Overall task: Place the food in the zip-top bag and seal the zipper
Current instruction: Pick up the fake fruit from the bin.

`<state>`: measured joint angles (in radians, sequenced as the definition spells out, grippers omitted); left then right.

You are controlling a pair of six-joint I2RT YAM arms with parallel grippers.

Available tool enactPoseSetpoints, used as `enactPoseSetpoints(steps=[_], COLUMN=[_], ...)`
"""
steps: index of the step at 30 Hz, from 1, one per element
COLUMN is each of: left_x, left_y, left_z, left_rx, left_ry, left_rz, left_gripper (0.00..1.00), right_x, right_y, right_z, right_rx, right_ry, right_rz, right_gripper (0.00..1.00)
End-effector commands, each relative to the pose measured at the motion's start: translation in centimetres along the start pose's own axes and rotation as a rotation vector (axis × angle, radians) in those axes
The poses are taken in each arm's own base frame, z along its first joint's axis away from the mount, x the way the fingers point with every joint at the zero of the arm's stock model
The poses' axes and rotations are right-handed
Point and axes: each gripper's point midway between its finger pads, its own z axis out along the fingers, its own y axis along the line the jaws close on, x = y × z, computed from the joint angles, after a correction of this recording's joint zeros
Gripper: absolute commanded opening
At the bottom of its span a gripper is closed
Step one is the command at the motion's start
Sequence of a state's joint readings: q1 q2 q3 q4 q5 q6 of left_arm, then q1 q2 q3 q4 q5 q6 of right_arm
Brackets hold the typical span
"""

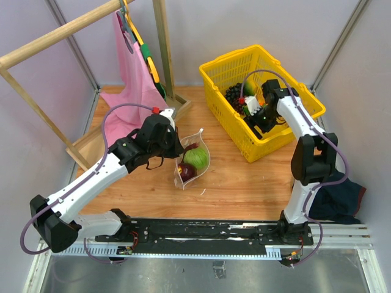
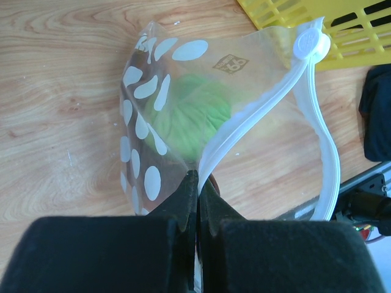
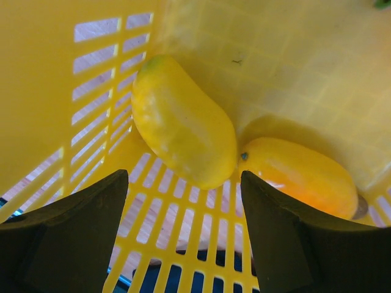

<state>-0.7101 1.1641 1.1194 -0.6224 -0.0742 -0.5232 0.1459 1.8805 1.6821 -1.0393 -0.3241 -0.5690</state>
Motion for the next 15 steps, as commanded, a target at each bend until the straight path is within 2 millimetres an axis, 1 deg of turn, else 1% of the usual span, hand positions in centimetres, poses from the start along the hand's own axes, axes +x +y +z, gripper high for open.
enactPoseSetpoints(steps=[1,4,5,10,15], left_x=[-0.5,-0.4,-0.4,-0.3,-0.3], left_y=[-0.4,-0.4,-0.4,-0.4,-0.4], left_z=[0.3,0.4,0.4,0.6,0.7], left_rx=[0.018,0.017,0.017,0.016,0.013], left_ry=[-0.019,-0.017,-0.016,-0.01,-0.009], left_rz=[0.009,0.009,0.009,0.009,0.009], left_gripper=[0.0,0.0,0.0,0.0,0.0], right_x=[1.5,1.9,2.4,3.8,4.3], right_y=[0.9,1.2,1.3,0.9,0.6], right_z=[1.4,2.5,3.2,5.1,6.7], right_rx=[-0.088,-0.12,-0.132,-0.144,-0.161], right_ry=[0.081,0.117,0.143,0.224,0.262], right_rz=[0.016,0.026,0.033,0.055,0.081], right_gripper=[0.76,0.76,0.76,0.76,0.76])
